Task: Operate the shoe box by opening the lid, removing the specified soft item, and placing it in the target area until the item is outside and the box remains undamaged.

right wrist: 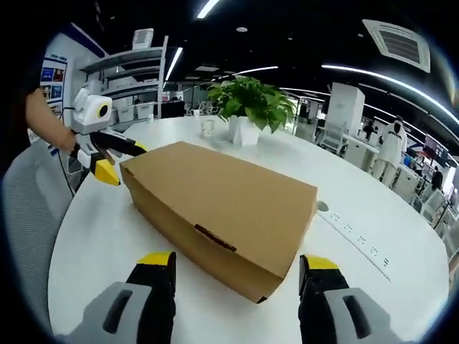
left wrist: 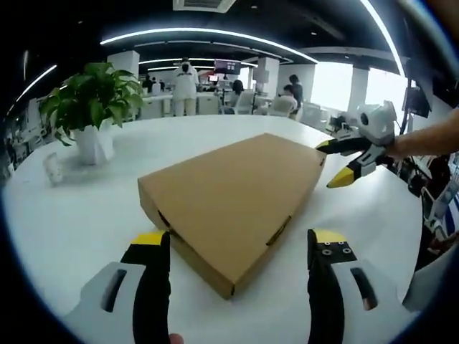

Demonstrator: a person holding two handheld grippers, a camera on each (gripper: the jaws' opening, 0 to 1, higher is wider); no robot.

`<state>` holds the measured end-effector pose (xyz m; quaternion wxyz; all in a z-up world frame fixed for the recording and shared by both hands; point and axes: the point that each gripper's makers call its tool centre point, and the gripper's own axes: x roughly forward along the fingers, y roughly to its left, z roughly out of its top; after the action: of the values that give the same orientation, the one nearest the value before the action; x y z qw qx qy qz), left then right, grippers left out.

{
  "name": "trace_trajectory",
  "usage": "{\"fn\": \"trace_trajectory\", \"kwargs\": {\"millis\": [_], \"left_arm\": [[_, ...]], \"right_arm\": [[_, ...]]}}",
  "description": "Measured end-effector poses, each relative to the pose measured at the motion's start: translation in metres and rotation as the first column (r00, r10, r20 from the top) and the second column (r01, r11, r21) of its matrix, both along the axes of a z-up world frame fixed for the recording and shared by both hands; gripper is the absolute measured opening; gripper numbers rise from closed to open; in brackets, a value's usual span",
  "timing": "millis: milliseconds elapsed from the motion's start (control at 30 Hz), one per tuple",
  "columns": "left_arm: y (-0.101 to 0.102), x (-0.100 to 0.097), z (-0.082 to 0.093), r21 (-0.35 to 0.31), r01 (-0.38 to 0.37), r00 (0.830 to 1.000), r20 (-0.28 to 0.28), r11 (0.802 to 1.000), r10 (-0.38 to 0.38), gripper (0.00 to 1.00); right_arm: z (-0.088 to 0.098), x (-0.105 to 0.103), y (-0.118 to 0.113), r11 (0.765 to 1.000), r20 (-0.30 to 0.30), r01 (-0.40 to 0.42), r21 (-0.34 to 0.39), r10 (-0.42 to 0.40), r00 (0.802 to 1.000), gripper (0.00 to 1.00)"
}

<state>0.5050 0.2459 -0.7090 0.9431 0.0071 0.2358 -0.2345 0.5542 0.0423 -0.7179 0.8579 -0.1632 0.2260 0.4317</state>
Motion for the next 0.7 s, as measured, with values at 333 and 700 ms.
{"fn": "trace_trajectory", "kwargs": {"millis": [333, 700], "left_arm": [[0.005, 0.004, 0.002, 0.012, -0.034, 0.999, 0.024, 0.999, 0.034, 0.75], [0.006, 0.006, -0.009, 0.038, -0.052, 0.999, 0.011, 0.998, 0.052, 0.73]], "right_arm": [[-0.002, 0.007, 0.006, 1.0, 0.002, -0.013, -0.011, 0.013, 1.0, 0.66], [-0.007, 0.013, 0.009, 1.0, -0.005, 0.001, -0.014, -0.001, 1.0, 0.66]]}}
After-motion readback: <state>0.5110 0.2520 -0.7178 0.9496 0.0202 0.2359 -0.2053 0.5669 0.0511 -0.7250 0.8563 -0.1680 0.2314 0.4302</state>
